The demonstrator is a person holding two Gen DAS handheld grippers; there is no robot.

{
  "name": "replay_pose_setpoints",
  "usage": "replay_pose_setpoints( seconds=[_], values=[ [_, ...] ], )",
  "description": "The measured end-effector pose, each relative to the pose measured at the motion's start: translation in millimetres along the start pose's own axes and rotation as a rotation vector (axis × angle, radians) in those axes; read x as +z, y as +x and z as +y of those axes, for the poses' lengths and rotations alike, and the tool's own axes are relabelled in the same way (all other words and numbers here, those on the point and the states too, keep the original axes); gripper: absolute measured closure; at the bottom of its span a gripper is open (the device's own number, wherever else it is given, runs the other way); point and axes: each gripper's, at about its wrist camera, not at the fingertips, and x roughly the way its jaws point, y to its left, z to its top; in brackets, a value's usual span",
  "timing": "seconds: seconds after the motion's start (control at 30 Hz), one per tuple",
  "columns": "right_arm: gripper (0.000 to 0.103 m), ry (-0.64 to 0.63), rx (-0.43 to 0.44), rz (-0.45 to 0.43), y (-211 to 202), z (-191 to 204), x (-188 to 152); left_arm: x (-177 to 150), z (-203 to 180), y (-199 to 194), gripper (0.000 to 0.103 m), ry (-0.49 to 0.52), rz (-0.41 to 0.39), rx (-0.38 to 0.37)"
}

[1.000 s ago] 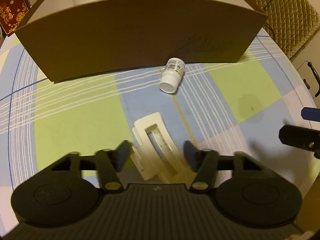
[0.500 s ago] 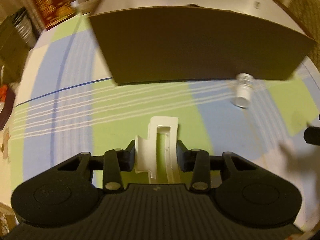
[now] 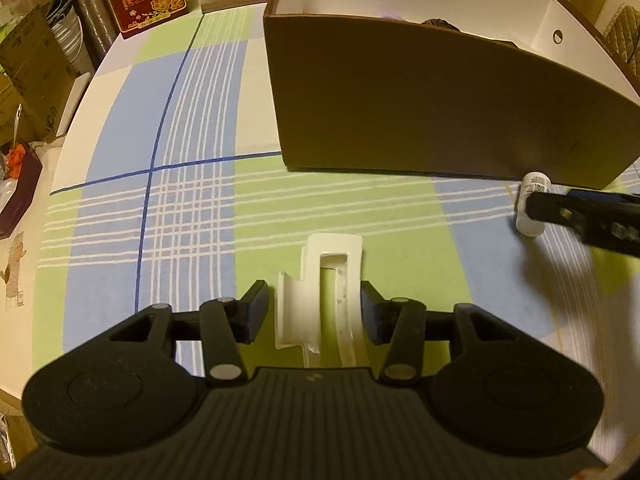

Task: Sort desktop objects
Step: 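Grasp the white claw clip with the left tool while the right tool grasps the pill bottle, then lift the claw clip with the left tool while the right tool lifts the pill bottle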

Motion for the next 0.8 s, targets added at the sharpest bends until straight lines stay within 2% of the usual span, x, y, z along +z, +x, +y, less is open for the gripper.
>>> replay_pose_setpoints(
  seconds=[0.1, 0.17, 0.33, 0.53, 0.8],
  values=[
    [0.061, -0.004, -0.022, 0.003, 13.2, 4.2, 3.4, 0.7, 1.7, 1.7, 0.057, 0.002, -0.001, -0.010],
    [0.079, -0.027, -0.026, 0.019, 19.7, 5.0, 2.8, 0.3, 3.4, 1.2, 0.054, 0.003, 0.000, -0.018],
    [0.079, -0.109, 0.010, 0.046, 14.4, 2.9, -8.5, -0.4, 5.5, 0.3, 0.053, 0.008, 0.006, -0.037],
    [0.079, -0.118, 0.073, 0.098, -10.4, -11.2, -32.7, -7.2, 2.2, 2.9, 0.054, 0.025, 0.025, -0.037],
    [0.079, -0.090, 0.019, 0.107, -40.6, -34.8, -64.3, -5.5, -5.6, 3.4, 0.064, 0.057, 0.007, -0.026]
  ],
)
